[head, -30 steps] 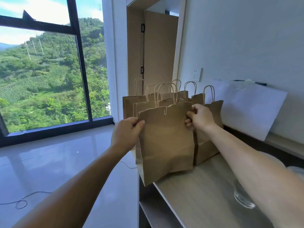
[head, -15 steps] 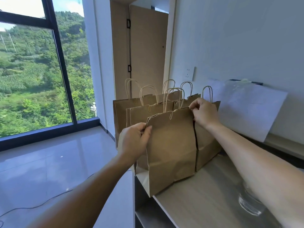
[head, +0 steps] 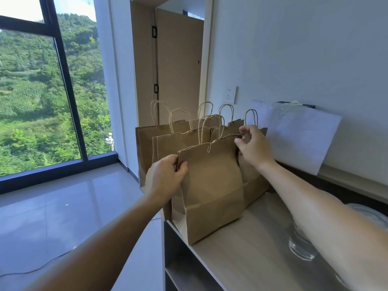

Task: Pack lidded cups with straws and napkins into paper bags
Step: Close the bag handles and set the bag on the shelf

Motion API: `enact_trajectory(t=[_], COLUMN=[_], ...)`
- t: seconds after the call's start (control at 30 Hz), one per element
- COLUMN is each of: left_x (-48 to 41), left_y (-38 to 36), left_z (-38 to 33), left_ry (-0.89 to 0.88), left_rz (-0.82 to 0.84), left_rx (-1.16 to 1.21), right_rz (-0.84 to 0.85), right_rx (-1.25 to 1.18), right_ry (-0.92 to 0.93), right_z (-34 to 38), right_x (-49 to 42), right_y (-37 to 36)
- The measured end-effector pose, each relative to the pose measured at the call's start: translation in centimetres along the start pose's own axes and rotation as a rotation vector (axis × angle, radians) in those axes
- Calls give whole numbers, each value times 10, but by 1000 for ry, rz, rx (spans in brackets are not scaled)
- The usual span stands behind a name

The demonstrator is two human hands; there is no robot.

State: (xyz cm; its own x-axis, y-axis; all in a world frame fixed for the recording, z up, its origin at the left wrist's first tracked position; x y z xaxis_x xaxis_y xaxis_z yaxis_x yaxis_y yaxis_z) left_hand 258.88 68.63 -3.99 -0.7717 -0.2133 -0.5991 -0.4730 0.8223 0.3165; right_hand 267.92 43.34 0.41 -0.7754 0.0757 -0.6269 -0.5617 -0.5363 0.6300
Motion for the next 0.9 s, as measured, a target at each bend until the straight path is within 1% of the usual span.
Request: enact_trajectory(t=[0.1,0.17,0.2,0.27,0.33,0.4,0.47,0.53,0.63,0.8,0.9], left_x=[2,7,10,19,31,45,59,72,93,131,142], left_y=[-2,-6,-12,-30,-52,-75,-97,-117,-142,-175,-190], left_z=[-8,-19,-27,-40,-51,-62,-76,-90,-111,-147,-175], left_ry=[-85,-234,-291,-323,-274,-213,-166,-131,-127,-173,-214], left_rz=[-30,-50,-28,74,204,366,521,626,691,789,839], left_rx=[-234,-426,-530,-662,-658,-642,-647,-647,-652,-573,-496], right_rz=[53,159,229,387,536,618,646,670,684,618,533], right_rx=[33,111,153,215,271,336,391,427,482,469,503], right_ry=[65,110,120,108,80,63,63,70,72,-25,-76], right_z=[0,-5,-9,-19,-30,-43,-57,-71,-89,-112,-119], right_x=[18,33,40,58,76,94,112,130,156,193,206], right_y=[9,15,19,28,40,56,75,93,118,166,201])
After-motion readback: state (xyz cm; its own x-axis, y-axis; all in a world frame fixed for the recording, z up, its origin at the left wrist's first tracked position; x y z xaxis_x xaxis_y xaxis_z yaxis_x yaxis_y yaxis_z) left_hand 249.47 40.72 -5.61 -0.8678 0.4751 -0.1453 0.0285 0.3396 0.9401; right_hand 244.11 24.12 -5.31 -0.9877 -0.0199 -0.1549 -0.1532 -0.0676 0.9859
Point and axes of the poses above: each hand's wrist, its own x-axis away from the middle knuckle, its own y-axis out of the back of the hand, z = x × y, the point moved 2 cm from there along -x, towards the middle knuckle, and after that the axes turned 14 degrees about x, right-handed, at the moved point
